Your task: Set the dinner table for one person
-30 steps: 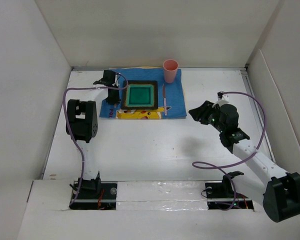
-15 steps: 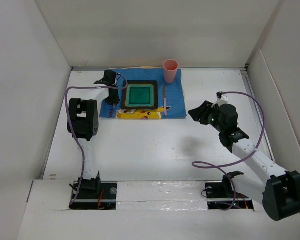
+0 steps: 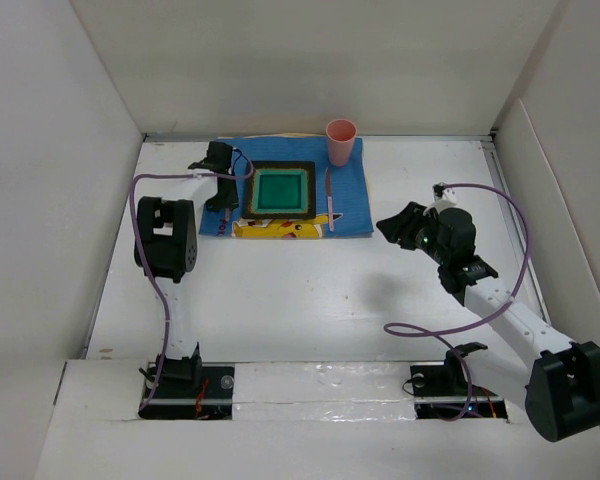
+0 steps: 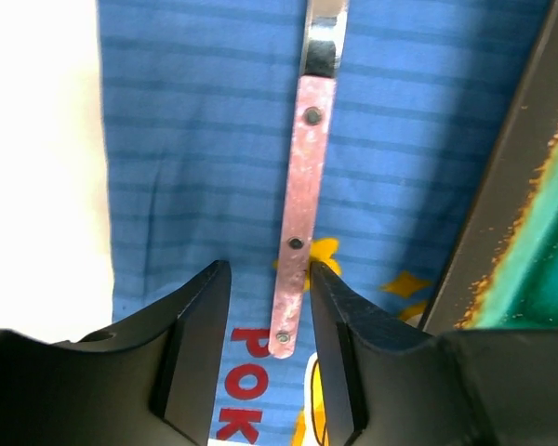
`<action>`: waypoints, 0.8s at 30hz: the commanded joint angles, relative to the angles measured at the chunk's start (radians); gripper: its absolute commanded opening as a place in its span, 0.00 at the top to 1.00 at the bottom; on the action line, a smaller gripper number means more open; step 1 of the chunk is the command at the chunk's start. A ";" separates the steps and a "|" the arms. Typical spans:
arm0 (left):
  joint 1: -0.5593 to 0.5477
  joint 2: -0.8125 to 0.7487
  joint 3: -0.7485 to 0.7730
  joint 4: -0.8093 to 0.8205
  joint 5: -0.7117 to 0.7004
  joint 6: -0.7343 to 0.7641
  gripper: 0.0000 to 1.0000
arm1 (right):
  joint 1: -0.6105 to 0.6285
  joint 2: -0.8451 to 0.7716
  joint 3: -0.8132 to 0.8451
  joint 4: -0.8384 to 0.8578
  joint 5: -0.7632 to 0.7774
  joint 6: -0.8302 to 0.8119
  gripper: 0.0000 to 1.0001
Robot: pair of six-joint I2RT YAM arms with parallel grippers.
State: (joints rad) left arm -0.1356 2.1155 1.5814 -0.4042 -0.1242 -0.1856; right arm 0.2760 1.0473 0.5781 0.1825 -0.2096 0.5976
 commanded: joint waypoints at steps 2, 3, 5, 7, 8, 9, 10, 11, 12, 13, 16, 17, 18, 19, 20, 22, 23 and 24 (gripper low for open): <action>-0.004 -0.127 -0.032 -0.033 -0.075 -0.040 0.62 | -0.006 -0.013 0.006 0.025 0.001 -0.018 0.49; -0.004 -0.150 -0.035 -0.030 -0.084 -0.046 0.61 | -0.006 -0.015 0.006 0.025 0.001 -0.021 0.49; -0.018 -0.196 -0.038 -0.030 -0.104 -0.066 0.56 | -0.006 -0.012 0.006 0.021 0.004 -0.022 0.49; -0.044 -0.279 -0.038 -0.025 -0.124 -0.084 0.46 | -0.006 -0.015 0.006 0.021 0.006 -0.025 0.55; -0.065 -0.314 -0.040 -0.019 -0.124 -0.092 0.42 | -0.006 -0.018 0.006 0.020 0.006 -0.028 0.58; -0.076 -0.394 -0.044 -0.016 -0.120 -0.101 0.38 | -0.006 -0.024 0.006 0.018 0.009 -0.033 0.60; -0.085 -0.441 -0.064 -0.010 -0.085 -0.118 0.33 | -0.006 -0.030 0.006 0.011 0.012 -0.044 0.71; -0.099 -0.500 -0.087 0.023 -0.060 -0.126 0.30 | -0.006 -0.052 0.006 0.006 0.030 -0.048 0.77; -0.099 -0.620 -0.115 0.048 -0.042 -0.132 0.28 | -0.006 -0.064 0.002 0.005 0.042 -0.051 0.84; -0.099 -0.681 -0.173 0.068 0.001 -0.140 0.26 | -0.006 -0.079 -0.004 0.009 0.052 -0.050 0.95; -0.099 -0.917 -0.282 0.117 0.055 -0.173 0.21 | -0.006 -0.131 -0.024 0.014 0.076 -0.053 1.00; -0.099 -0.974 -0.319 0.149 0.073 -0.192 0.19 | -0.006 -0.147 -0.030 0.020 0.084 -0.056 1.00; -0.108 -1.087 -0.357 0.165 0.081 -0.195 0.15 | -0.006 -0.164 -0.041 0.025 0.088 -0.056 1.00; -0.108 -1.141 -0.445 0.177 0.110 -0.193 0.10 | -0.006 -0.194 -0.044 0.025 0.093 -0.058 1.00; -0.108 -1.193 -0.490 0.198 0.116 -0.199 0.09 | -0.006 -0.208 -0.049 0.029 0.098 -0.058 0.97; -0.108 -1.320 -0.601 0.203 0.118 -0.212 0.07 | -0.006 -0.263 -0.064 0.032 0.116 -0.056 0.77; -0.108 -1.360 -0.636 0.203 0.109 -0.216 0.07 | -0.006 -0.282 -0.066 0.029 0.125 -0.050 0.65; -0.108 -1.432 -0.697 0.205 0.094 -0.218 0.07 | -0.006 -0.305 -0.057 0.003 0.142 -0.042 0.56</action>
State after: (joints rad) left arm -0.2451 0.7124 1.0176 -0.1829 -0.0502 -0.3737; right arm 0.2756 0.7982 0.5144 0.1619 -0.1223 0.5636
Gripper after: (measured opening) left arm 0.931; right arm 0.401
